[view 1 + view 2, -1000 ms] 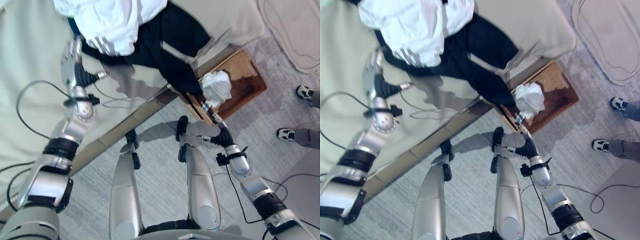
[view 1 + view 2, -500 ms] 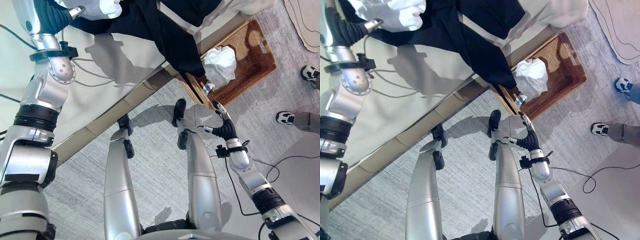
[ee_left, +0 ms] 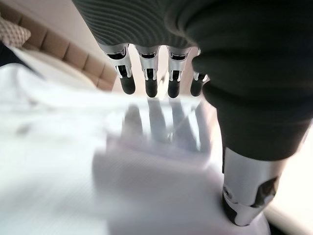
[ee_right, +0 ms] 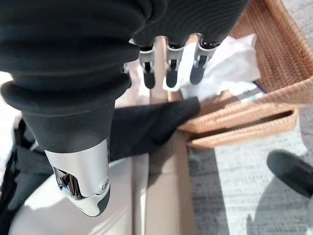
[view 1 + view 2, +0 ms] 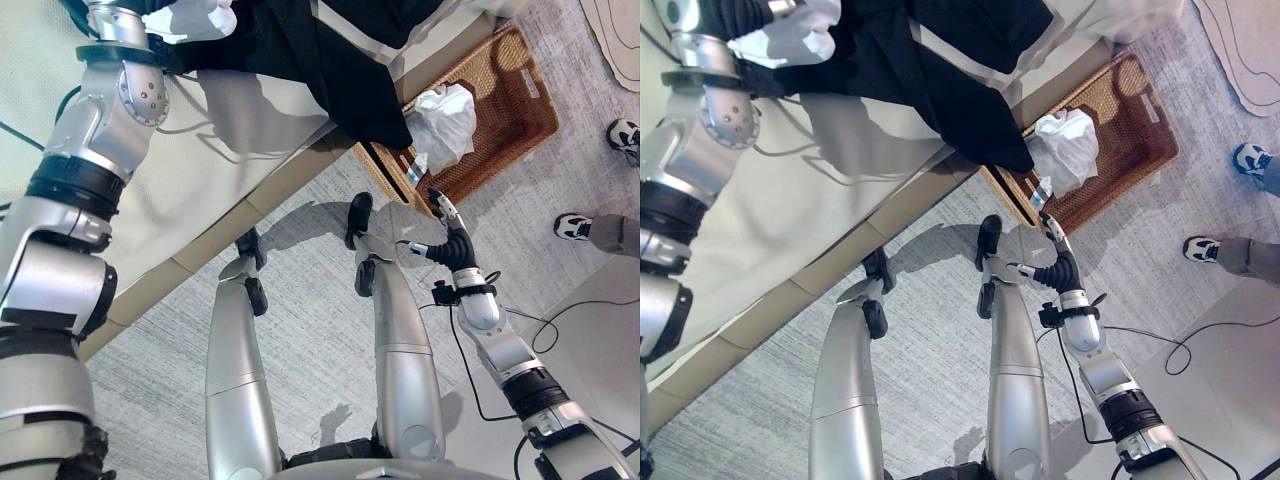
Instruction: Pick up clothes into the bucket
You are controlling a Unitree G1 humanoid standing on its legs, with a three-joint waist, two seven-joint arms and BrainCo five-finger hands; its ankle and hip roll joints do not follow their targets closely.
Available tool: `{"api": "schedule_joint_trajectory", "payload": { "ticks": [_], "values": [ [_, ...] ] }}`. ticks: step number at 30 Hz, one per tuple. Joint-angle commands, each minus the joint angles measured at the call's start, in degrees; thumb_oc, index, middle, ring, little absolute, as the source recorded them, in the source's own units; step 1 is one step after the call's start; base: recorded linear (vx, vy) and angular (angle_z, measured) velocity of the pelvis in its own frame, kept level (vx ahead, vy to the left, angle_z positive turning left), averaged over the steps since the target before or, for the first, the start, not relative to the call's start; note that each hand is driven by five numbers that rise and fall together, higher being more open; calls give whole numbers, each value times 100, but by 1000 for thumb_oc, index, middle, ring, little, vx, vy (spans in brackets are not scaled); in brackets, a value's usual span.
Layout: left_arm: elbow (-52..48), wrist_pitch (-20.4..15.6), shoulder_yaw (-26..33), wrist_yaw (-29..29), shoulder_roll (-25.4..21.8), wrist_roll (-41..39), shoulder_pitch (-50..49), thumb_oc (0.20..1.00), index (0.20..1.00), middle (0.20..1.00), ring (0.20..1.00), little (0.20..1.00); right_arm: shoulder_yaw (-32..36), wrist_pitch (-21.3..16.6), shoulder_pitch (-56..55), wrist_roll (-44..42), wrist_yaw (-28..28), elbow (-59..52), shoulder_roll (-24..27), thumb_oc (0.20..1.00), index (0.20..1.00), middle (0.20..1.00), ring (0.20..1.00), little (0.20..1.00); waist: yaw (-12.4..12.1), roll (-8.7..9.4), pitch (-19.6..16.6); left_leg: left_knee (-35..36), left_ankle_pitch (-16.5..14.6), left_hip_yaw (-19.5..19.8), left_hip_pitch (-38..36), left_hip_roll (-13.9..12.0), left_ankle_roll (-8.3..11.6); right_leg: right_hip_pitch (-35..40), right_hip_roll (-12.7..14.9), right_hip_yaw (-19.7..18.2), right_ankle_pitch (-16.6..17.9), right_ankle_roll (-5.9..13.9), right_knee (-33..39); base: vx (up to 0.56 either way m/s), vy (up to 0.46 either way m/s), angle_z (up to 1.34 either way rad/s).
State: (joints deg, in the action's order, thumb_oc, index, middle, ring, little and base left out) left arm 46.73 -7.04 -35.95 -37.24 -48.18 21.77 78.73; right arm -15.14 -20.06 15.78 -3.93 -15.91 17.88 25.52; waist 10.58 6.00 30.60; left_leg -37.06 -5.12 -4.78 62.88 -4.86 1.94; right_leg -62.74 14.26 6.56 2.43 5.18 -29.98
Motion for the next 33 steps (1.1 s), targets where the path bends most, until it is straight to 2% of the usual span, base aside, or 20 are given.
{"api": "schedule_joint_trajectory", "payload": {
  "ticks": [1, 3, 4, 5, 6, 11, 19, 21, 22, 23, 24, 25, 26, 29, 33],
  "values": [
    [413, -37, 55, 320, 69, 33, -210, 1000, 1000, 1000, 1000, 1000, -27, -256, -416, -138, 32, -209, 180, 1000, 1000, 1000, 1000, 1000, 165, -232, -835, -38, -98, 391, 357, -128, 262, -88, 240, -556, 174, 766, 280, 0, 0, 0],
    [861, 62, -182, 617, 66, 106, -88, 1000, 1000, 1000, 1000, 1000, -19, -245, -399, -146, 51, -206, 195, 1000, 1000, 1000, 1000, 1000, 189, -234, -847, -68, -100, 369, 384, -148, 262, -131, 225, -582, 191, 769, 263, -5, 8, -2],
    [1109, 113, -231, 781, 128, 28, 10, 664, 664, 664, 664, 664, -19, -232, -388, -162, 77, -191, 200, 1000, 1000, 1000, 1000, 1000, 188, -227, -846, -79, -98, 366, 395, -149, 262, -149, 219, -597, 201, 774, 257, -7, 10, -5],
    [1292, 141, -284, 906, 174, 31, 87, 501, 501, 501, 501, 501, -25, -221, -393, -184, 103, -185, 194, 1000, 1000, 1000, 1000, 1000, 210, -229, -850, -96, -99, 353, 411, -152, 263, -158, 218, -604, 211, 777, 259, 2, 4, -6],
    [1422, 185, -351, 921, 192, 100, 174, 200, 200, 200, 200, 200, -25, -225, -411, -204, 134, -191, 178, 1000, 1000, 1000, 1000, 1000, 215, -227, -856, -113, -98, 349, 434, -158, 262, -178, 221, -597, 215, 781, 247, 5, -4, -7],
    [1796, 265, -328, 1170, 240, 103, 186, 200, 200, 200, 200, 200, -12, -209, -507, -289, 248, -270, 203, 1000, 1000, 1000, 1000, 1000, 212, -223, -904, -141, -90, 343, 494, -163, 265, -231, 218, -603, 226, 781, 244, 5, -7, -7],
    [1490, 212, 55, 1044, 209, 109, -289, 200, 200, 200, 200, 200, -85, -171, -493, -207, 253, -198, 150, 1000, 1000, 1000, 1000, 1000, 128, -232, -981, 3, -48, 356, 295, -158, 284, -37, 268, -533, 218, 782, 316, 0, 0, 0],
    [1054, 149, 298, 981, 140, 97, -661, 200, 200, 200, 200, 200, -85, -150, -478, -167, 230, -149, 151, 1000, 1000, 1000, 1000, 1000, 77, -242, -969, 111, -32, 337, 91, -149, 288, 132, 287, -498, 214, 783, 351, 0, 0, 0],
    [477, 30, 625, 906, 101, 10, -1117, 200, 200, 200, 200, 200, -30, -119, -440, -106, 181, -48, 119, 1000, 1000, 1000, 1000, 1000, -18, -245, -963, 249, -17, 330, -136, -139, 292, 347, 299, -467, 208, 781, 417, 0, 0, 0],
    [435, 44, 670, 913, 90, 19, -1171, 200, 200, 200, 200, 200, -48, -120, -441, -105, 179, -46, 133, 1000, 1000, 1000, 1000, 1000, -3, -251, -952, 266, -13, 328, -170, -139, 293, 379, 299, -464, 213, 781, 432, -86, 31, 3],
    [-226, -98, 1145, 863, 111, -116, -1815, 200, 200, 200, 200, 200, 28, -61, -393, -17, 138, -33, 124, 1000, 1000, 1000, 1000, 1000, -81, -243, -933, 516, 217, 280, -448, -64, 250, 671, 353, -395, 397, 733, 639, -6, 6, 6],
    [-249, -90, 1177, 870, 108, -111, -1860, 200, 200, 200, 200, 200, 9, -58, -399, -17, 138, -31, 135, 1000, 1000, 1000, 1000, 1000, -92, -266, -946, 501, 31, 310, -553, -98, 291, 754, 317, -405, 228, 779, 587, -83, 19, 13],
    [-462, -146, 1374, 859, 166, -152, -2135, 200, 200, 200, 200, 200, 44, -34, -382, 19, 123, 2, 135, 1000, 1000, 1000, 1000, 1000, -94, -252, -896, 613, 226, 283, -676, -43, 250, 900, 362, -378, 402, 732, 712, 11, -5, 15],
    [-1260, -342, 1941, 878, 430, -212, -3202, 200, 200, 200, 200, 200, 247, 75, -247, 150, -7, 138, 113, 1000, 1000, 1000, 1000, 1000, -268, -272, -899, 1097, 283, 273, -1578, 47, 260, 1780, 407, -269, 427, 737, 1049, 18, -3, 11],
    [-1823, -503, 2177, 960, 596, -198, -3788, 200, 200, 200, 200, 200, 298, 123, -63, 202, -64, 262, 62, 1000, 1000, 1000, 1000, 1000, -376, -287, -872, 1462, 342, 305, -2293, 92, 267, 2539, 421, -130, 453, 728, 1369, 62, -20, 7]
  ]
}}
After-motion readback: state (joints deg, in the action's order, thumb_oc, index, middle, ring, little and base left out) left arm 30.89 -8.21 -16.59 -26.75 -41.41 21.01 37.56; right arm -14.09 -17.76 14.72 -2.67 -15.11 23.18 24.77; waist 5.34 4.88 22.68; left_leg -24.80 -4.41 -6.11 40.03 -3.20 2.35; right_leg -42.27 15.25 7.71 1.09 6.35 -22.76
